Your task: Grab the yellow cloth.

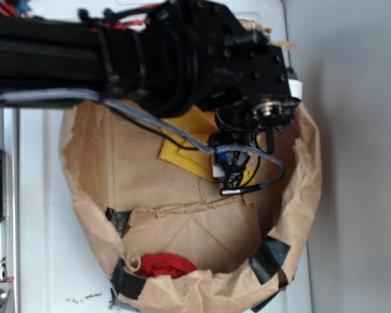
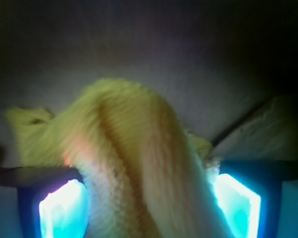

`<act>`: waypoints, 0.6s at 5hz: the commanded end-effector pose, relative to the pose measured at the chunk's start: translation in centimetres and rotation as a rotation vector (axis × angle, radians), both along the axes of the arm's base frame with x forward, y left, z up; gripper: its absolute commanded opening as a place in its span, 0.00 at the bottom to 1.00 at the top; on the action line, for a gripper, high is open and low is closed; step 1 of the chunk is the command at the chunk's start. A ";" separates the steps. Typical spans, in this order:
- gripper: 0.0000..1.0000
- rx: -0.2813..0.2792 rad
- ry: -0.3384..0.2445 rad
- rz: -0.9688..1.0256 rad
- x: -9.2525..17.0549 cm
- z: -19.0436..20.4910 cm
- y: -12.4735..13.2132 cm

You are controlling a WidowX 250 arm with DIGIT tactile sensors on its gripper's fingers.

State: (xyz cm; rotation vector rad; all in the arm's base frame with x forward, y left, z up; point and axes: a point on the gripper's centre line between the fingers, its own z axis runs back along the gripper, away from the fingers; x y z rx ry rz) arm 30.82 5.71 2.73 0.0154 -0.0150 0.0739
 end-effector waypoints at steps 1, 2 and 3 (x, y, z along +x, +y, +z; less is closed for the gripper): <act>0.00 -0.019 -0.101 0.005 0.2 3.0 0.6; 0.00 -0.038 -0.139 0.000 -1.1 4.9 0.4; 0.00 -0.076 -0.183 -0.005 -2.2 7.4 0.6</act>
